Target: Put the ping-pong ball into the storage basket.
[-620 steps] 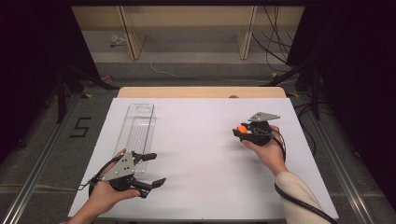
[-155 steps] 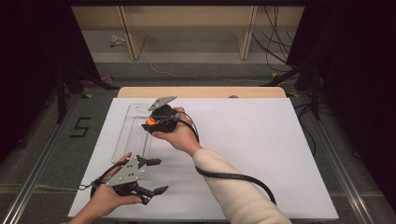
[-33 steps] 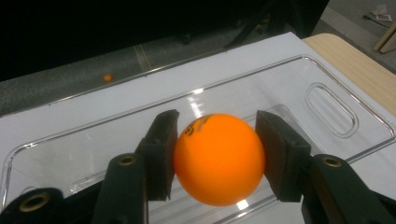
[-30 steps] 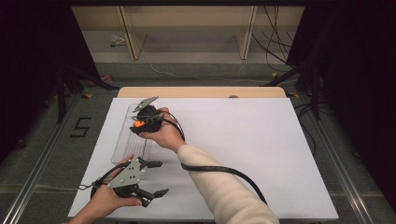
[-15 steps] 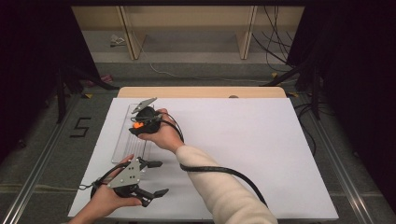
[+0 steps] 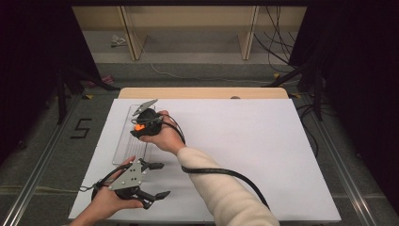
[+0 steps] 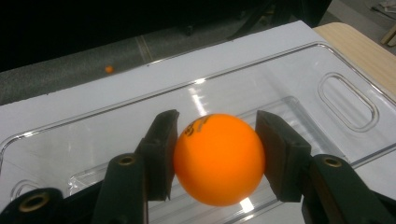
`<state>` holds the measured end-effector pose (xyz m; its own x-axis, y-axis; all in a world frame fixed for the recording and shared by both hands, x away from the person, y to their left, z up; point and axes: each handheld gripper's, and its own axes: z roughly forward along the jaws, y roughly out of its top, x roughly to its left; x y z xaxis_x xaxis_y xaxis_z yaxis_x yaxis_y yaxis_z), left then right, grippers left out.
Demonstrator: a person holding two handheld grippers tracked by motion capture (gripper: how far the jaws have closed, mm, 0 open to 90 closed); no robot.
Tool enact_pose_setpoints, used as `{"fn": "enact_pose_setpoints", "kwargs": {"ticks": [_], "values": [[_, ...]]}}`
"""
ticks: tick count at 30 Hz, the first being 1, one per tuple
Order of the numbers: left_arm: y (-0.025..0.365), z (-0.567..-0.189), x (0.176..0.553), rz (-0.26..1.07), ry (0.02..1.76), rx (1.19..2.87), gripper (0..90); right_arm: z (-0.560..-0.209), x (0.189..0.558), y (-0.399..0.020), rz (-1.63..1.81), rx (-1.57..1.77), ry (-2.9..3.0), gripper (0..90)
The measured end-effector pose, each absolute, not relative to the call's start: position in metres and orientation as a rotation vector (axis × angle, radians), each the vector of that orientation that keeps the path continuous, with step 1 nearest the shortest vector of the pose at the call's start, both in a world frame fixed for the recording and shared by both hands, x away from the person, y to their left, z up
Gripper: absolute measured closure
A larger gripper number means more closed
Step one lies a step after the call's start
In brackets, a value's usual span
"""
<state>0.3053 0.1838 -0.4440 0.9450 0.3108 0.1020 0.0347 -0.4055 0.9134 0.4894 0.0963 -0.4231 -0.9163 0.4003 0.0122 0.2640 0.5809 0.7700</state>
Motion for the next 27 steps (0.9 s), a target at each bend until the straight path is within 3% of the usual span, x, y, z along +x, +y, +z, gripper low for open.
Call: {"fn": "enact_pose_setpoints", "kwargs": {"ticks": [27], "values": [[0.1839,-0.4443,0.3052,0.306,0.247,1.975,16.1,-0.4310,0.4894,0.1014,1.233,0.552,2.671,51.0]]}}
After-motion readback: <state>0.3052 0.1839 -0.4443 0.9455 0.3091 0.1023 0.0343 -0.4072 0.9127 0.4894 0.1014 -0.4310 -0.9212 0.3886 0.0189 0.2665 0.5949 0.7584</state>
